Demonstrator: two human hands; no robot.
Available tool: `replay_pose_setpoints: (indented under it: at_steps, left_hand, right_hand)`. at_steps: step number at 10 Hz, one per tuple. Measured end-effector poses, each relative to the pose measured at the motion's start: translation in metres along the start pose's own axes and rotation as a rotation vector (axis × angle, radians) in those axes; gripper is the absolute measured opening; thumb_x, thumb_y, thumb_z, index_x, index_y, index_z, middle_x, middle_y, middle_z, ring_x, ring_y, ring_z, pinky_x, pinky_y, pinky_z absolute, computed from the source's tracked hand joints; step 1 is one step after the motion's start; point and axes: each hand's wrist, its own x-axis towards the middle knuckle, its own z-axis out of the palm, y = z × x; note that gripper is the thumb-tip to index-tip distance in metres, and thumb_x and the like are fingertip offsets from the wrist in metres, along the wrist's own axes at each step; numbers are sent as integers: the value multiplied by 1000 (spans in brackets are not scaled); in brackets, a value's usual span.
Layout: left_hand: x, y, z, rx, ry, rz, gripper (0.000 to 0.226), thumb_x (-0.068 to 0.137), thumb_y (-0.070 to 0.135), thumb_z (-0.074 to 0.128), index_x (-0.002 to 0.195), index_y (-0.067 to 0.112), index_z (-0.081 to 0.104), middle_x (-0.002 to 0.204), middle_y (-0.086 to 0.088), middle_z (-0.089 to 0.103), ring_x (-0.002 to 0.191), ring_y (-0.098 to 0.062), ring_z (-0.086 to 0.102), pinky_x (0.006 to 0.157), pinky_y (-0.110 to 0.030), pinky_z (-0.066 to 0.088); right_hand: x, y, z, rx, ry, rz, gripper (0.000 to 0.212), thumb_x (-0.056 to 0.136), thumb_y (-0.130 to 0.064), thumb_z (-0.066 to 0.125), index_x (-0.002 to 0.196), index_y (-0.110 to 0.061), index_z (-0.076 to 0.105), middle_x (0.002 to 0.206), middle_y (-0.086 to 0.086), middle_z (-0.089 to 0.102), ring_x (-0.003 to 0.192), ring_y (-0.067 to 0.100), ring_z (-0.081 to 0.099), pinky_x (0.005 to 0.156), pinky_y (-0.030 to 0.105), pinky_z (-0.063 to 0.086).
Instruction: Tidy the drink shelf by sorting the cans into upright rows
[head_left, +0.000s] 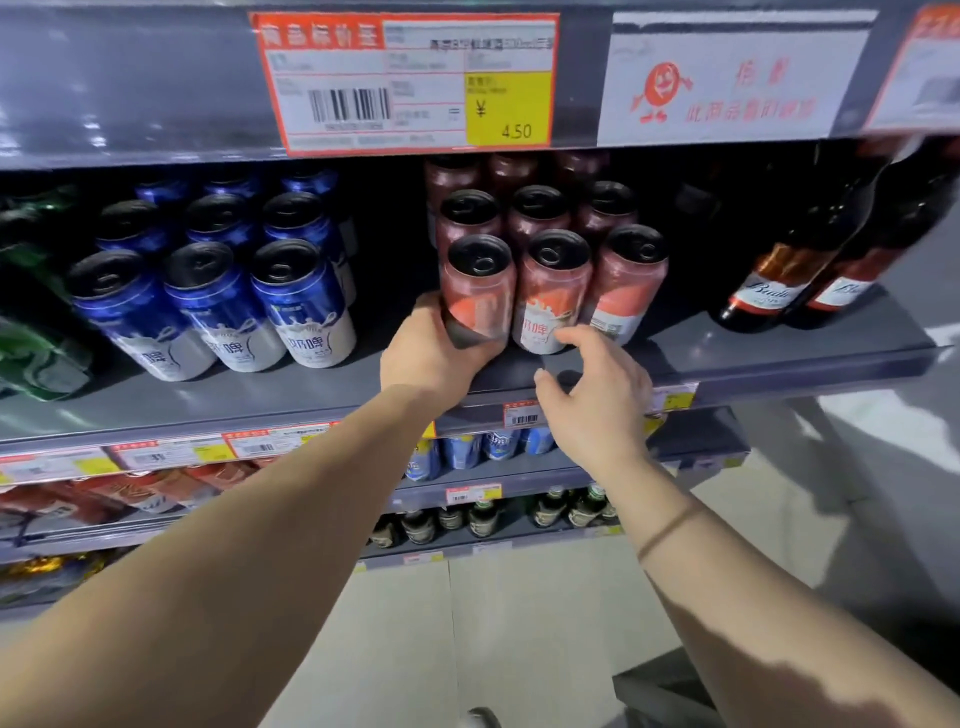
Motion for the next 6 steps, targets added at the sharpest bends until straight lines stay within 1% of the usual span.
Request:
replay_pose_setpoints:
  at_steps: [1,2,3,4,5,6]
  left_hand:
    - [1,0,-1,9,2,11,61,71,48,77,115,15,51,93,5,57,90,-23,59,74,-28,41]
    - [0,0,0,-4,6,16,64,71,51,77,120,17,51,102,4,62,98,-22,61,81,-30,46]
    - [-2,1,0,-21,-2,13,67,70,54,77,121,19,52,111,3,65,102,-23,62,90,-37,50]
    - [-1,0,-2,-22,-32,10,68,70,55,78,121,18,53,111,2,65,102,-23,62,91,-39,50]
    - [-5,3,-5,-38,-51,-3,67,71,53,78,123,18,53,113,2,64,101,-20,61,90,-34,49]
    - [-12,6,-7,-84,-30,6,65,74,39,80,127,17,50,111,6,58,95,-11,52,82,-26,40]
  right_hand:
    - [0,3,-1,-23,-14,-50,31,82,-31,64,111,-21,61,112,-1,64,112,20,53,102,35,27]
    - [0,7,-2,-25,-36,-108,34,83,-30,64,116,-22,63,123,-2,62,120,19,51,103,36,28]
    - [-3,8,-8,106,100,-64,32,80,-25,63,111,-22,68,120,-2,63,115,22,55,101,42,38]
    - [7,15,-19,96,244,213,30,78,-24,63,108,-23,66,118,3,62,113,27,52,99,40,36]
    - [12,17,-20,20,83,253,36,80,-22,60,116,-24,63,125,-2,59,126,24,45,115,49,16]
    - [10,18,-18,13,41,225,35,82,-17,58,116,-23,62,120,-1,60,128,23,42,116,50,6]
